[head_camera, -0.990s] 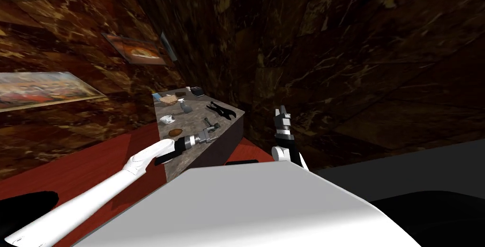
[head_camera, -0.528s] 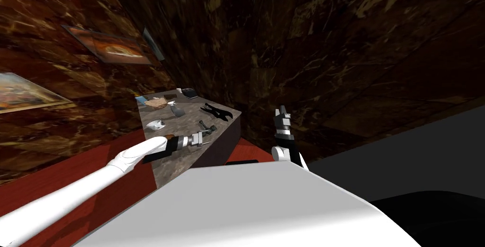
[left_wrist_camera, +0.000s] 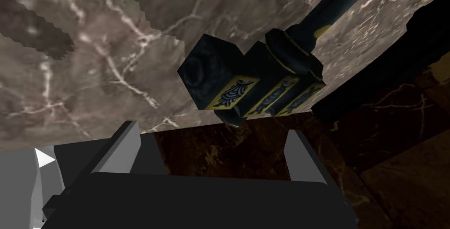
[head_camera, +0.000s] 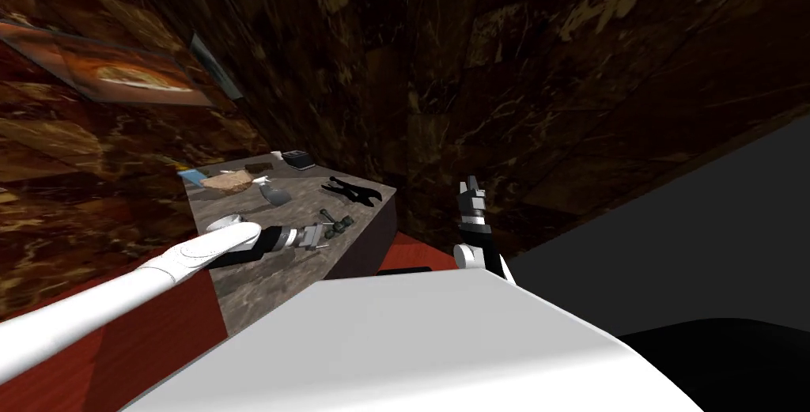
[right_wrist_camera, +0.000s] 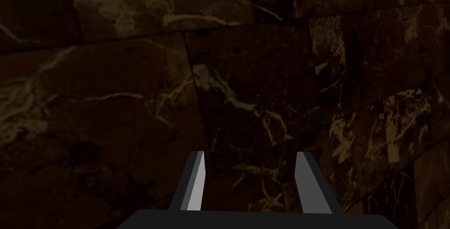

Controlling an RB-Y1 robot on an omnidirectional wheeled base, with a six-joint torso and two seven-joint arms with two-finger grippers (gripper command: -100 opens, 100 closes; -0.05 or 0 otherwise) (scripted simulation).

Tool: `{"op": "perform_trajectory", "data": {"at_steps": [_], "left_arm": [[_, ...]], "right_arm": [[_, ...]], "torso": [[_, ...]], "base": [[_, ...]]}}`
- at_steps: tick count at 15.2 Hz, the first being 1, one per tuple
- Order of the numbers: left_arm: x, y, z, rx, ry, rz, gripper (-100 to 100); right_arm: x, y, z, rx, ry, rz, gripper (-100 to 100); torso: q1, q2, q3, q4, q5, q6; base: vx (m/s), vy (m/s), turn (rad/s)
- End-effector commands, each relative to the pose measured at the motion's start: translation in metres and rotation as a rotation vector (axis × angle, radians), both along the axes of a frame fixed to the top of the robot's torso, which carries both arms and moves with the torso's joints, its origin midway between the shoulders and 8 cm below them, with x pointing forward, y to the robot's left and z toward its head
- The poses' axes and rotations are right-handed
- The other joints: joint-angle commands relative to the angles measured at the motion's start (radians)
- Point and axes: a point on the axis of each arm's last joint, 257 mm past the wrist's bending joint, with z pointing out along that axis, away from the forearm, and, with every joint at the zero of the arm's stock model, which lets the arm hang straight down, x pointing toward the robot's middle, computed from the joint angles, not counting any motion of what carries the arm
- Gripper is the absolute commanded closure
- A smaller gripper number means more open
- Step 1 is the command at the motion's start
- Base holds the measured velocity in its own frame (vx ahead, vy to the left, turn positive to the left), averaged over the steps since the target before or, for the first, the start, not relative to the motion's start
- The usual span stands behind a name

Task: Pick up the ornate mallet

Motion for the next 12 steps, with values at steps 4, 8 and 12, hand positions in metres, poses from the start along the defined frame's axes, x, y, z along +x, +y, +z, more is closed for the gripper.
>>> {"op": "perform_trajectory", "data": {"at_steps": [4,8,12], "left_arm": [[-0.023,0.064,-0.009,0.201,0.053,-0.077,-100],[-0.045,0.110,-0.011,0.331,0.112,-0.129,-100],[-0.070,0.147,-0.012,0.428,0.181,-0.174,-100]], "right_arm": [[0.000,0.000,0.000,0.000,0.000,0.000,0],[0.000,0.000,0.000,0.000,0.000,0.000,0],[0.000,0.000,0.000,0.000,0.000,0.000,0]], "torso": [[-0.002,-0.001,-0.001,0.000,0.000,0.000],[-0.001,-0.002,-0.001,0.000,0.000,0.000],[-0.003,-0.004,-0.002,-0.001,0.000,0.000]], "base": [[0.072,0.001,-0.206],[0.080,0.008,-0.178],[0.109,-0.002,-0.197]]}}
